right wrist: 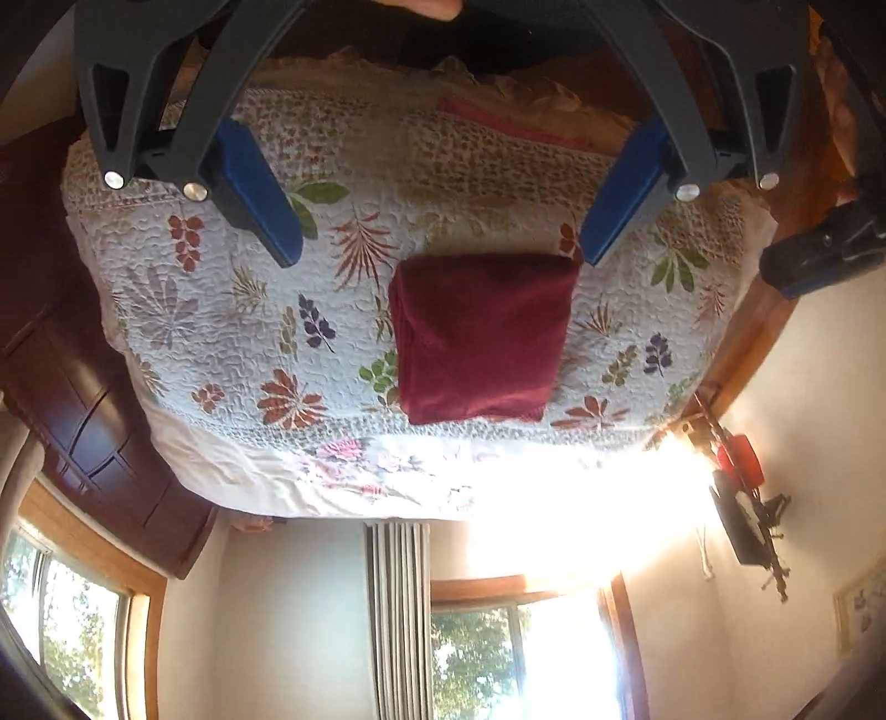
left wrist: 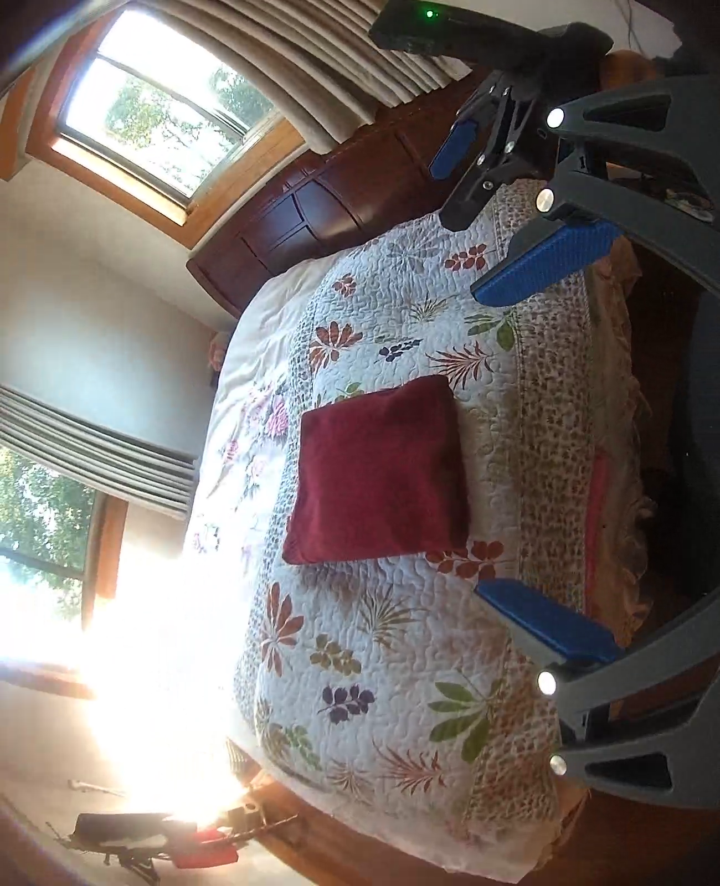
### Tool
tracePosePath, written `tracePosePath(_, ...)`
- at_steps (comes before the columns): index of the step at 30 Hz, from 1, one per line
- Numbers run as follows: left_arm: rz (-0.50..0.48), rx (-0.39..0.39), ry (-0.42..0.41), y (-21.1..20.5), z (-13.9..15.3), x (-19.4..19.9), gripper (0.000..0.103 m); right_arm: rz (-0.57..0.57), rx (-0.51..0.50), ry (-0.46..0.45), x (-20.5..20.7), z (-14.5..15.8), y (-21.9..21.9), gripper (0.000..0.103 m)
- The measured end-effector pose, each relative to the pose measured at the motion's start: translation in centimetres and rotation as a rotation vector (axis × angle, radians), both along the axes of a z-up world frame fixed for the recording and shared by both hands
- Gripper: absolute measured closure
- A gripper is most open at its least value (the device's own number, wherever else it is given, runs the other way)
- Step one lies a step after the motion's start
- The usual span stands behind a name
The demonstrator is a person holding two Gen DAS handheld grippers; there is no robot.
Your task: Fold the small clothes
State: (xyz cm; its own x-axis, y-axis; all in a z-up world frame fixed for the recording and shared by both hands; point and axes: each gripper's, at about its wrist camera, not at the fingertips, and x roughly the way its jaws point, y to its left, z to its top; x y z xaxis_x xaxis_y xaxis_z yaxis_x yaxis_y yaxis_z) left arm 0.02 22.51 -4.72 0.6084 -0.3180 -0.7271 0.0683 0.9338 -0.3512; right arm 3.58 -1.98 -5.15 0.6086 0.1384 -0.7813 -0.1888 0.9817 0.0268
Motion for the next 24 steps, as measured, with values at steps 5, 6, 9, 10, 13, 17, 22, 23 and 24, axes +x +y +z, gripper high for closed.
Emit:
tracePosePath(5,0.020,-0.006,0.017,-0.5,0.2,-2.2,0.004,-0.031,-0.015,-0.001,-2.4,1.0,0.5,0.003)
tracePosePath(6,0.020,-0.004,0.017,-0.5,0.2,-2.5,0.004,-0.032,-0.019,-0.008,-2.7,1.2,0.6,0.003)
tracePosePath(9,0.009,-0.011,0.020,-0.7,0.1,-3.0,0.004,-0.036,-0.026,-0.028,-3.5,2.0,0.8,0.003)
tracePosePath(10,0.008,-0.009,0.020,-0.8,0.1,-3.1,0.004,-0.037,-0.029,-0.034,-3.6,2.2,0.9,0.003)
tracePosePath(13,0.009,0.015,0.026,-0.7,-0.3,-3.4,0.004,-0.034,-0.030,-0.033,-4.1,2.4,1.1,0.003)
tracePosePath(17,0.005,0.024,0.053,-0.9,-0.9,-3.7,0.004,-0.024,-0.033,-0.025,-4.5,2.3,1.5,0.003)
tracePosePath(22,0.000,0.039,0.040,-1.2,-0.4,-4.2,0.004,-0.019,-0.034,-0.018,-4.7,2.1,1.6,0.003)
tracePosePath(23,0.001,0.041,0.041,-1.3,-0.3,-4.3,0.004,-0.019,-0.035,-0.017,-4.7,2.1,1.6,0.003)
tracePosePath(24,0.001,0.040,0.041,-1.3,-0.3,-4.3,0.004,-0.019,-0.035,-0.018,-4.7,2.1,1.5,0.003)
